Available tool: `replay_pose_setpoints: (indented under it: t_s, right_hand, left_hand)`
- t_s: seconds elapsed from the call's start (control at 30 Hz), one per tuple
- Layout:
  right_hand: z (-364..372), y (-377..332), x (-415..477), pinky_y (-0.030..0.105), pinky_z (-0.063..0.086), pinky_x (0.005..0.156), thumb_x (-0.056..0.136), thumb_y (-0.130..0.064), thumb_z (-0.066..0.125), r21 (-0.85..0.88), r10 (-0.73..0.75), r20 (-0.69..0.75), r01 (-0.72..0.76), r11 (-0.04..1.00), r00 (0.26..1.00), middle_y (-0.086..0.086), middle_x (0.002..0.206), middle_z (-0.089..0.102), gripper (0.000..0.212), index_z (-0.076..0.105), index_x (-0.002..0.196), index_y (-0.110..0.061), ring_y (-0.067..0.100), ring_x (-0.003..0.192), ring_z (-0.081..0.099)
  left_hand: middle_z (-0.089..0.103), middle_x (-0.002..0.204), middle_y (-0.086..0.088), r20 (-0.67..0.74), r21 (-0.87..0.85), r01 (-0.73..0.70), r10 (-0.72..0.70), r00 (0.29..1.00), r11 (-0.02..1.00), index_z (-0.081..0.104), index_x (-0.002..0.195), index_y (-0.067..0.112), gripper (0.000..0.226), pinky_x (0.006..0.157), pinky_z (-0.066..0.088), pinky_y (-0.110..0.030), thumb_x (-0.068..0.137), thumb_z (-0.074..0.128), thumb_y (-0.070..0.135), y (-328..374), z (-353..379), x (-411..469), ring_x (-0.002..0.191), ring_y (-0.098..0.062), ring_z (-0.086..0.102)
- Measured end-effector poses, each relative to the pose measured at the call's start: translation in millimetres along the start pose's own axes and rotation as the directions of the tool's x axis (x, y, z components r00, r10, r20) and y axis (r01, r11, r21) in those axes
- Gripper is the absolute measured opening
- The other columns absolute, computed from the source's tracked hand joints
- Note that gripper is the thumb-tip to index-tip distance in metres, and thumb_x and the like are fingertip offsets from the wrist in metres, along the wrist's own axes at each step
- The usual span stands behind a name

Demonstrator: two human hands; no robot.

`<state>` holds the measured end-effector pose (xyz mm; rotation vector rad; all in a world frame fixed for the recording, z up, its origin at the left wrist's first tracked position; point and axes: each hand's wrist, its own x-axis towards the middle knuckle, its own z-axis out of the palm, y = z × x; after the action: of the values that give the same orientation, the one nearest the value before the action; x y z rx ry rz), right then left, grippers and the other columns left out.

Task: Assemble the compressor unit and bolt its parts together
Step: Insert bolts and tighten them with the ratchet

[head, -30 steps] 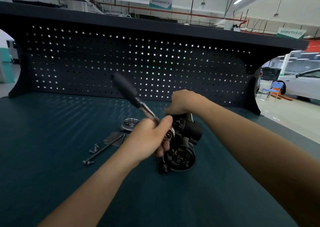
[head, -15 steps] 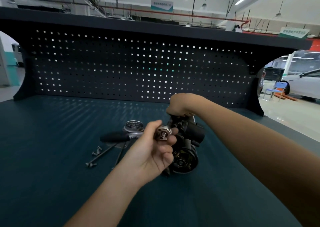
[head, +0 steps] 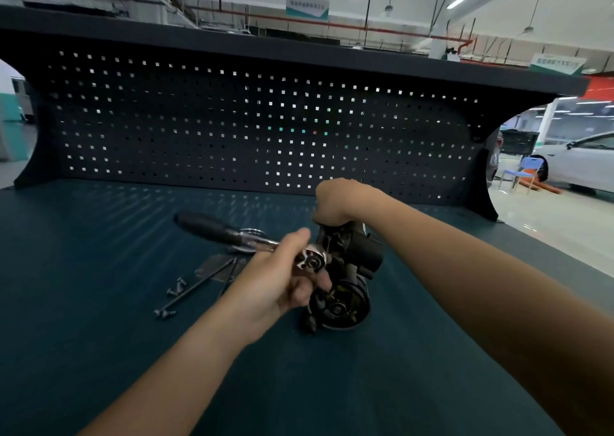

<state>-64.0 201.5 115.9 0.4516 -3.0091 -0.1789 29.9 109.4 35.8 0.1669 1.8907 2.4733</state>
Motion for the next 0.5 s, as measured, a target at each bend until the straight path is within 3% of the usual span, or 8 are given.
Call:
replay_pose_setpoints:
  t_s: [0.07,0.13,0.2,0.27,0.33,0.43,0.5]
  right_hand:
    - [-1,1,2,0.026,0.032,0.052,0.093,-0.019,0.045,0.038,-0.013,-0.017,0.014,0.999,1.000,0.001,0.067,0.041,0.031,0.040,0.063,-0.011,0.017,0.060,0.041]
    - [1,1,5,0.026,0.032,0.051,0.093,-0.021,0.046,0.067,-0.011,-0.044,0.014,0.998,0.999,0.001,0.068,0.042,0.030,0.040,0.064,-0.012,0.017,0.060,0.042]
    - [2,3,7,0.025,0.032,0.049,0.092,-0.025,0.047,0.079,0.003,-0.051,0.001,0.997,0.999,0.000,0.069,0.042,0.031,0.040,0.064,-0.013,0.015,0.058,0.040]
    - [4,7,7,0.026,0.037,0.055,0.092,-0.032,0.048,0.126,0.026,-0.068,-0.017,0.992,0.997,0.000,0.070,0.042,0.034,0.041,0.065,-0.012,0.017,0.063,0.043]
    - [6,16,2,0.028,0.040,0.063,0.091,-0.040,0.048,0.252,0.067,-0.176,-0.021,0.968,0.982,0.001,0.068,0.043,0.041,0.040,0.064,-0.010,0.021,0.068,0.046]
    - [25,33,-24,0.028,0.036,0.055,0.086,-0.053,0.047,0.417,0.142,-0.404,0.044,0.908,0.904,0.001,0.063,0.046,0.048,0.040,0.061,-0.013,0.022,0.064,0.048]
    - [47,44,-51,0.027,0.039,0.071,0.069,-0.076,0.044,0.505,0.103,-0.388,0.118,0.855,0.916,0.001,0.091,0.055,0.058,0.054,0.086,-0.022,0.019,0.087,0.053]
  left_hand:
    - [0.054,0.049,-0.002,0.123,-0.400,0.171,-0.132,0.984,0.901,0.069,0.065,0.004,0.046,0.032,0.032,-0.014,0.087,0.047,0.038,0,-4,-2,0.029,-0.004,0.035]
    - [0.050,0.048,0.003,0.212,-0.567,0.258,-0.164,0.963,0.782,0.071,0.061,0.005,0.042,0.031,0.032,-0.012,0.077,0.052,0.038,4,-7,-2,0.029,-0.002,0.035]
    - [0.048,0.047,0.002,0.167,-0.424,0.243,-0.188,0.968,0.873,0.070,0.063,0.006,0.042,0.031,0.031,-0.013,0.083,0.050,0.037,7,-8,-2,0.029,-0.003,0.034]
    - [0.049,0.045,-0.001,0.045,-0.062,0.127,-0.125,0.991,0.990,0.066,0.070,0.006,0.041,0.033,0.030,-0.015,0.091,0.045,0.034,7,-7,-1,0.031,-0.005,0.034]
    - [0.053,0.045,-0.002,-0.006,0.192,0.009,-0.008,1.000,0.981,0.063,0.074,0.005,0.040,0.035,0.031,-0.016,0.093,0.043,0.033,8,-5,0,0.033,-0.007,0.036]
    - [0.054,0.046,-0.002,0.002,0.180,-0.005,0.004,1.000,0.984,0.063,0.075,0.005,0.040,0.036,0.032,-0.016,0.093,0.043,0.035,9,-4,0,0.034,-0.008,0.038]
    - [0.053,0.045,-0.003,0.012,0.114,0.016,-0.018,1.000,0.993,0.063,0.075,0.005,0.040,0.035,0.032,-0.016,0.093,0.043,0.035,9,-5,0,0.033,-0.007,0.038]
